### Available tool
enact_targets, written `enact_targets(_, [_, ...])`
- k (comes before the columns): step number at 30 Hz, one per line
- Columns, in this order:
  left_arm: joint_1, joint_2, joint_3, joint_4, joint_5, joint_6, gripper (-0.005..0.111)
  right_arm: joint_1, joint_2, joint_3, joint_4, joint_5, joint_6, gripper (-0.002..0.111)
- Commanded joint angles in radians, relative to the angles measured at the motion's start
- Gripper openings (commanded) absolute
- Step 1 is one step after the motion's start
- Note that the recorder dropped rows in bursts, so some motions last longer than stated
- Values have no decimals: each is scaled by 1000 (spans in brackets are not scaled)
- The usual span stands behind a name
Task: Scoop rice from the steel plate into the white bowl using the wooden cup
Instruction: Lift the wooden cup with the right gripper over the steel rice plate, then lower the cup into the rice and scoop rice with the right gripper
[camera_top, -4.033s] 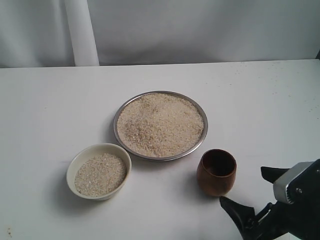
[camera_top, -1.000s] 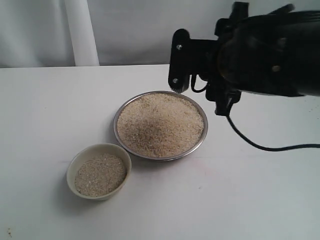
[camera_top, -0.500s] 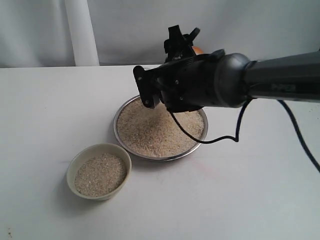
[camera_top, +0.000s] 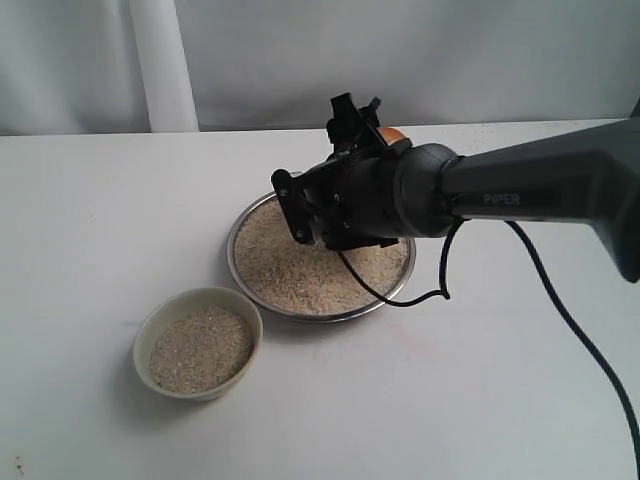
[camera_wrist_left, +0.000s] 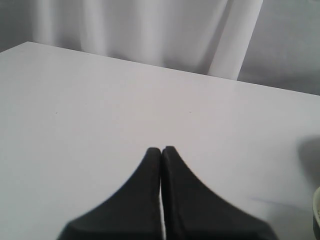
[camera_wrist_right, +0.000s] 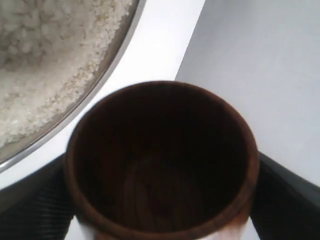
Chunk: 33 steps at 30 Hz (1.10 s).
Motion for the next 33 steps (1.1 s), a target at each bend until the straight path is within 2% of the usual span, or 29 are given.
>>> enact_targets(1, [-1, 8, 1, -4, -6, -2, 0, -7, 28, -7, -22, 19, -39, 0])
enact_targets(15, [-1, 8, 1, -4, -6, -2, 0, -7, 72, -7, 0, 22, -67, 0])
enact_targets(33, [-1, 8, 1, -4, -6, -2, 0, 11, 72, -7, 138, -12, -166, 0])
